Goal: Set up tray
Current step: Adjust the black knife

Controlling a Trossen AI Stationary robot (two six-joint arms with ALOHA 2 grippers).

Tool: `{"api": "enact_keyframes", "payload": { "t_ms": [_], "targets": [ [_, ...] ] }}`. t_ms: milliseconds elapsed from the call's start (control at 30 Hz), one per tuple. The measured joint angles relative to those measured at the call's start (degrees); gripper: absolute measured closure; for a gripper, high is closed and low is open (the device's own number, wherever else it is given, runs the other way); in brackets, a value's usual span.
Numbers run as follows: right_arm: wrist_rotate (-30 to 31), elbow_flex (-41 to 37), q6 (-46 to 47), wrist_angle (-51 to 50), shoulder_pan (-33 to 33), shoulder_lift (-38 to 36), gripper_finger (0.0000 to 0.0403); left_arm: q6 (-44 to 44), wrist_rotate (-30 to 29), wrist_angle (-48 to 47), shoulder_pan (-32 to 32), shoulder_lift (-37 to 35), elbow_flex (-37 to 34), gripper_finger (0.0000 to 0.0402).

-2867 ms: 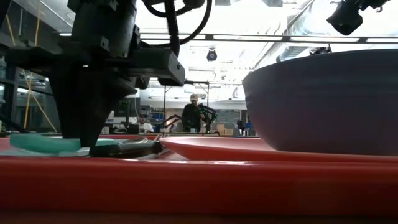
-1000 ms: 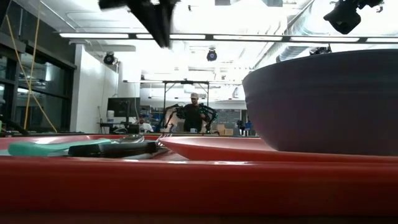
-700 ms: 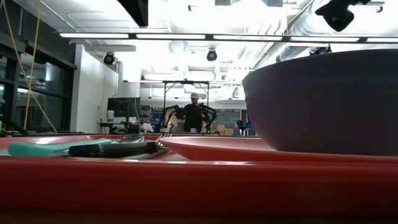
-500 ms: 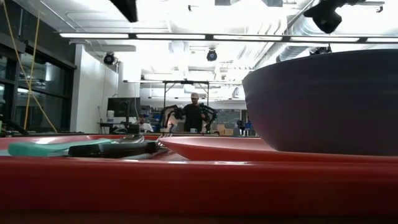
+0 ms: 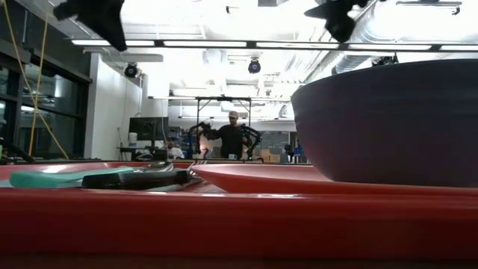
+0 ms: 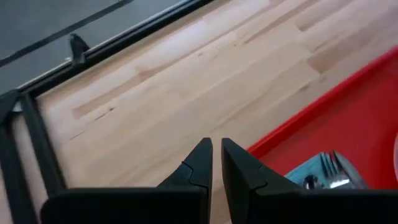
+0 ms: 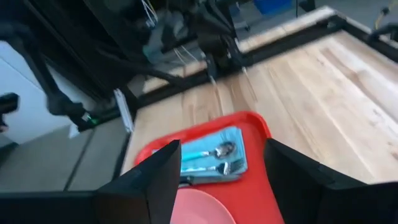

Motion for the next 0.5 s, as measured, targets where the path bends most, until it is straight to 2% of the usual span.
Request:
{"api": "enact_keyframes", "payload": {
  "t_ms": [100, 233, 333, 500],
  "targets": [
    [3.4, 3.5, -1.0, -2.0, 3.0, 5.6, 0.0208, 6.9, 0.8, 8.1, 0.0, -5.8, -6.2, 0.0342],
    [8.4, 11.6, -4.1, -7.8, 5.5, 13.8, 0.0224, 16.6, 4.9, 16.8, 0.0, -11.8, -12.8, 0.0341],
    [12.8, 19.8, -6.8, -15.8, 6.5, 20.3, 0.023, 20.9, 8.1, 18.9, 0.0, -15.1, -16.6, 0.0341],
    [19.3, 33.3, -10.4, -32.4, 7.8, 31.3, 0.0229, 24.0, 9.9, 20.3, 0.0, -20.4, -20.8, 0.0341]
  ]
}}
